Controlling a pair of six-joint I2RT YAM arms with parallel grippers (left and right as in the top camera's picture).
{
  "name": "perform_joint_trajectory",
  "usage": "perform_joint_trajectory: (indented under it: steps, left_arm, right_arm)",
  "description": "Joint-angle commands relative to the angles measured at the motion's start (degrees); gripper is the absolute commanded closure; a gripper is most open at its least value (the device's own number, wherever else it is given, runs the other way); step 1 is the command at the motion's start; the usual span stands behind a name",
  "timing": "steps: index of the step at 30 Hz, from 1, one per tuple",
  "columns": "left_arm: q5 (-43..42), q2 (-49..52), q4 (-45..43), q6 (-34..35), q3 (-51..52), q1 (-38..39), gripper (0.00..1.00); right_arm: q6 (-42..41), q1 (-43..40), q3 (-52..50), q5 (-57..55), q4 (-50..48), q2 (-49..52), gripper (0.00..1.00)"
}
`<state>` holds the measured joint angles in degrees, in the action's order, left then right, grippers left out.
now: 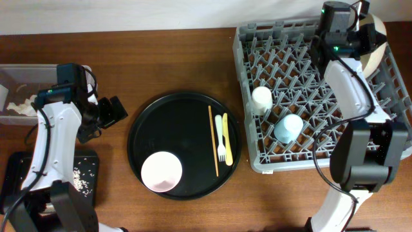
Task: Sort waste into correct bins and load items into the dishwasher rack
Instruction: 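Carry the cream plate with the right gripper over the grey rack, then lower the cream plate into the rack and open the right gripper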
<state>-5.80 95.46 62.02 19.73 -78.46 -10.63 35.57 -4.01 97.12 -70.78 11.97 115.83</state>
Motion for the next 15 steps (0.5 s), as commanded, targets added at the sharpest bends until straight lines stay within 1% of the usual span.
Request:
perform_joint_trajectory:
  steps: [1, 5, 9, 13, 14, 15]
  left_arm:
    - [-0.4, -0.5, 0.0, 0.1, -0.7, 0.0, 0.01]
    - [-0.4, -0.5, 0.0, 0.1, -0.7, 0.0, 0.0]
    - [-0.4, -0.5, 0.0, 0.1, -0.7, 0.0, 0.01]
    - [-0.4, -0.5, 0.0, 0.1, -0.7, 0.0, 0.01]
    - [-0.4, -0.5, 0.0, 0.1, -0.7, 0.0, 0.01]
    - [-0.4, -0.5, 0.0, 0.1, -0.7, 0.0, 0.01]
  right_arm:
    - [-0.6, 0.3, -5.5, 4.6, -0.3, -0.5, 0.96]
    - [-1.1, 3.5, -8.0, 6.1, -0.2, -0.5, 0.96]
    - [-0.5, 9.3, -8.0, 6.1, -0.3, -0.5, 0.96]
    - [-0.5, 17.0, -8.0, 7.2, -0.4, -0.5, 0.94]
    - [-0.5, 18.3, -8.0, 7.2, -0.4, -0.5, 0.88]
    - [-0.5, 19.9, -8.0, 7.2, -0.4, -0.5, 0.83]
